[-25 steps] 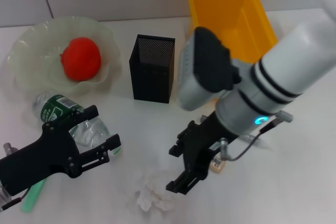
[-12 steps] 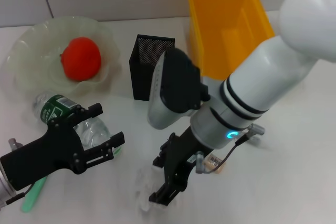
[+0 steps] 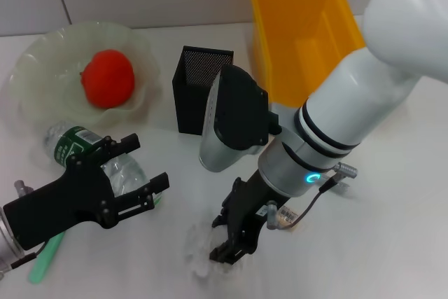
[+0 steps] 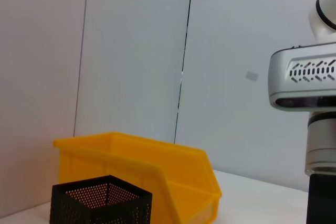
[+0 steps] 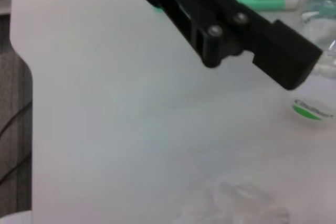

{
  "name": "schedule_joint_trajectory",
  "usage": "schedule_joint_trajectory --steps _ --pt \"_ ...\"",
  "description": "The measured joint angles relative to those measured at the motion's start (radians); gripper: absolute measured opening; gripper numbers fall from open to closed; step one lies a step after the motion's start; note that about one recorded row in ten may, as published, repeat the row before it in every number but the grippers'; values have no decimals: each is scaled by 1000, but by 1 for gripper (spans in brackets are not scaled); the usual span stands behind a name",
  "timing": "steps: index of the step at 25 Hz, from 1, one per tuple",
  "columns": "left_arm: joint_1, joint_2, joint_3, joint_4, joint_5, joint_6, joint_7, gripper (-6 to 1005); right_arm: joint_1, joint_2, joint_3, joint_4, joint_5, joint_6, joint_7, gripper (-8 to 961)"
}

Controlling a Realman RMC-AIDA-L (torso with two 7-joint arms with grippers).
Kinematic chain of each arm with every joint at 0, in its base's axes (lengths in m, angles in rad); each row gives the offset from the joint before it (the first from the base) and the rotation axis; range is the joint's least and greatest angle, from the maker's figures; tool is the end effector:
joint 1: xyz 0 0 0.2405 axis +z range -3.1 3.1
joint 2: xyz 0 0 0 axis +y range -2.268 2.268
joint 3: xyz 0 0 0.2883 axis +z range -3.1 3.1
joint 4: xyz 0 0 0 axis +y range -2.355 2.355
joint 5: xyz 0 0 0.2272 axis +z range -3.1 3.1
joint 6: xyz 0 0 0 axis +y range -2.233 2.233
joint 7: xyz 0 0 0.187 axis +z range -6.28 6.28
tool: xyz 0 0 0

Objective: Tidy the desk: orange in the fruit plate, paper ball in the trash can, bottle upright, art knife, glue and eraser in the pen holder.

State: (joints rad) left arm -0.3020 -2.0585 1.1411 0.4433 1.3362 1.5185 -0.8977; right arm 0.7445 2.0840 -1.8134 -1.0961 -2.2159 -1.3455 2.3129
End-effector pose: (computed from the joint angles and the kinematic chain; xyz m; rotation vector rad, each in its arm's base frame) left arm -0.2998 0.3068 -0.0802 -2.5212 -0.4056 -0.9869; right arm 0.1578 0.3474 -0.1720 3.0524 -0.3693 0.4892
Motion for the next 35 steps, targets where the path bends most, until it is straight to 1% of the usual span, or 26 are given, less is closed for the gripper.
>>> schedule_joint_trajectory --steps 1,6,7,8,9,12,13,14,15,16,17,18,19,21,22,23,24,27,28,29,32,33,34,35 --pt "0 0 0 0 0 0 0 798 -3 0 -3 -3 -7 0 -1 595" --pt "-2 0 -1 0 0 0 0 797 -8 0 2 -14 -8 -2 -2 522" --pt "-2 0 -2 0 0 0 0 796 -15 -1 7 -28 -8 -3 -2 507" --pt "-2 0 -3 0 0 0 0 796 -36 -4 26 -77 -14 -12 -2 492" --pt "-2 0 -3 0 0 0 0 796 -36 -4 26 -77 -14 -12 -2 478" --pt "-3 0 -4 0 0 0 1 795 -99 -4 121 -213 -46 -54 -2 434" --pt "-4 -1 -4 0 0 0 2 795 -140 -4 184 -295 -56 -69 -2 419" --pt "-4 -1 -4 0 0 0 2 795 -140 -4 184 -295 -56 -69 -2 398" --pt "-4 -1 -5 0 0 0 2 795 -178 -5 265 -365 -57 -73 -2 376" --pt "-5 -1 -5 0 0 0 2 795 -178 -5 265 -365 -57 -73 -2 375" --pt "-5 -1 -5 0 0 0 2 794 -193 -5 303 -391 -57 -72 -2 375" --pt "-7 -2 -4 0 0 0 2 794 -218 -5 402 -430 -58 -65 -10 374" --pt "-7 -2 -4 0 0 0 2 794 -218 -5 402 -430 -58 -65 -10 373" --pt "-10 -2 -2 0 0 0 2 794 -236 -4 508 -448 -58 -52 -35 372" --pt "-10 -2 -2 0 0 0 2 793 -242 -4 552 -451 -58 -44 -49 372" --pt "-14 -2 -1 0 0 0 2 793 -252 -5 643 -444 -58 -8 -85 371" --pt "-14 -2 -1 0 0 0 2 793 -252 -5 643 -444 -58 -8 -85 370" --pt "-18 -2 0 0 0 0 2 793 -259 -5 737 -409 -58 63 -138 369" --pt "-19 -2 0 0 0 -1 3 792 -256 -7 774 -366 -58 110 -163 369" --pt "-21 -2 0 0 0 -1 3 792 -256 -7 774 -366 -58 110 -163 368" --pt "-26 -4 1 0 0 -1 3 792 -231 -14 804 -268 -59 184 -197 368" --pt "-27 -4 1 0 0 -1 3 791 -206 -21 807 -195 -59 228 -210 367" --pt "-28 -5 1 0 0 -2 3 791 -206 -21 807 -195 -59 228 -210 367" --pt "-29 -5 2 0 0 -1 3 791 -195 -26 807 -164 -59 246 -214 367"
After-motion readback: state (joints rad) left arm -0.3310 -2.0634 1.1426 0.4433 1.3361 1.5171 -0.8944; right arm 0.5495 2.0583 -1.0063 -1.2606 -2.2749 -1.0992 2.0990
